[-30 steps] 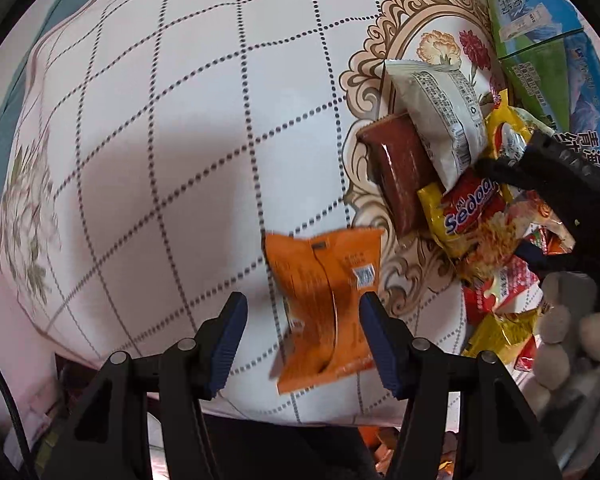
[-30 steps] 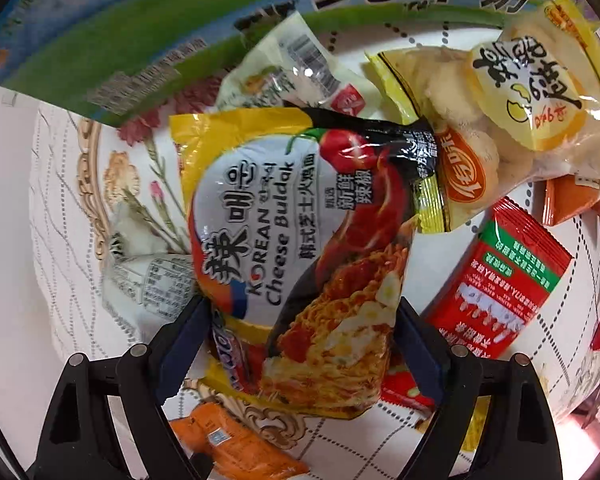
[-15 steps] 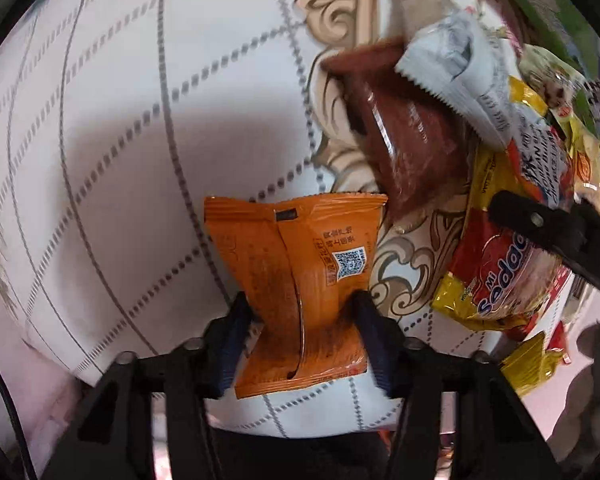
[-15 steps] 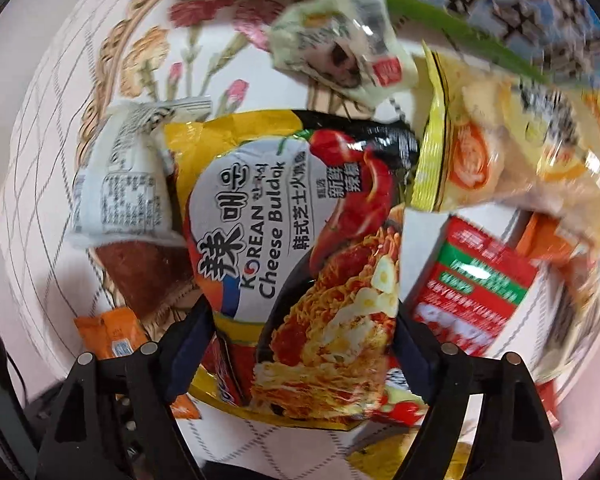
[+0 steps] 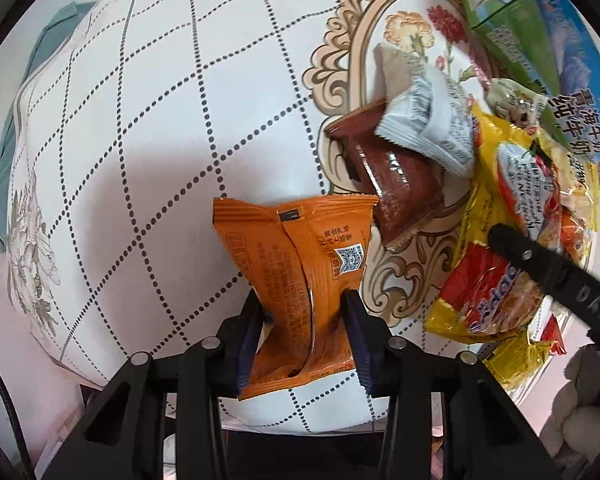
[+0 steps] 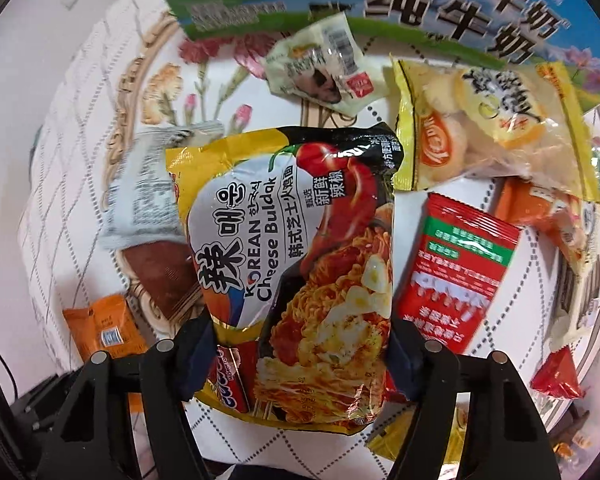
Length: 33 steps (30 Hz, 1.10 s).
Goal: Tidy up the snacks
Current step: 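Carry both packs into the cardboard box and open both tools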
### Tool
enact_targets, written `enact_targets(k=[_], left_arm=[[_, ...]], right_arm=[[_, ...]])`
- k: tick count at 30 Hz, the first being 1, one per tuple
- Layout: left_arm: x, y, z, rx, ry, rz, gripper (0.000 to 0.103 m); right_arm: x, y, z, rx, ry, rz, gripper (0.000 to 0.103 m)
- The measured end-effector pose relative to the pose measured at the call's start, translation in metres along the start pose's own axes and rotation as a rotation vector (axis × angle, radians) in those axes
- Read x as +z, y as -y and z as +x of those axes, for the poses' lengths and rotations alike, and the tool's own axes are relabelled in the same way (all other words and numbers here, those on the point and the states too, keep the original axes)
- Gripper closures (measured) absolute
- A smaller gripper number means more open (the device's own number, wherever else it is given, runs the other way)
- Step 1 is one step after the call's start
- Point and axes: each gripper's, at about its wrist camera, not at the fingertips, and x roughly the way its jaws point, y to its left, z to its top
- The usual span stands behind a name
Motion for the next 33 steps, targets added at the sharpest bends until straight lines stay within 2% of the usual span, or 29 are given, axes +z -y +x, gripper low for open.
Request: enact_targets(k=[3,4,5,6,7,9,11,14,20,22,25,26,29,33], left_arm=[[-0.007,-0.008,-0.020,0.022,0.011,-0.002,0.065],[-0.004,0.001,-0.016,0.029,0.013,-0.009,0.065],[-0.002,0.007,-0.016,0.032,0.011,-0.019,0.065],[-0.002,0.003,-0.017,0.034,0.009,-0.034,0.065],[0.001,0.007,-0.014,0.043,0.004,-0.045,0.065],[0.004,0.006,-0.009,0.067,-0.023,-0.074,0.065],[0.004,0.004,-0.011,0.063,-0.033,-0.100,0.065],[0.002,0.005,-0.030,0.078,-0.021,-0.100,0.065],[-0.011,0.038,-0.094,0.041,0.040,-0.066,0.065],[-0.008,0.055,-0.128,0.007,0.074,-0.041,0.065],[0.002,0.087,-0.183,-0.029,0.146,0.013,0.065],[0.007,0.104,-0.203,-0.046,0.172,0.037,0.065],[0.033,0.158,-0.229,-0.098,0.209,0.097,0.065],[0.098,0.219,-0.241,-0.138,0.215,0.191,0.065]], right_arm=[[-0.007,0.012,-0.001,0.016,-0.012,-0.006,0.030],[-0.009,0.016,0.004,0.024,-0.026,-0.007,0.029],[-0.007,0.014,0.012,0.017,-0.042,-0.017,0.023],[0.004,0.011,0.023,0.011,-0.060,-0.021,0.014],[0.004,0.011,0.035,0.008,-0.089,-0.031,0.012],[0.003,0.014,0.051,-0.039,-0.097,-0.069,0.013],[-0.001,0.020,0.049,-0.055,-0.086,-0.080,0.015],[-0.013,0.016,0.044,-0.005,-0.061,-0.078,0.016],[-0.029,0.074,-0.022,0.174,-0.007,-0.069,0.016],[-0.026,0.082,-0.044,0.230,0.017,-0.067,0.016],[-0.020,0.119,-0.099,0.314,0.100,-0.074,0.016],[-0.016,0.123,-0.121,0.329,0.120,-0.076,0.016],[-0.006,0.165,-0.173,0.368,0.190,-0.067,0.015],[0.027,0.221,-0.219,0.358,0.271,-0.054,0.015]])
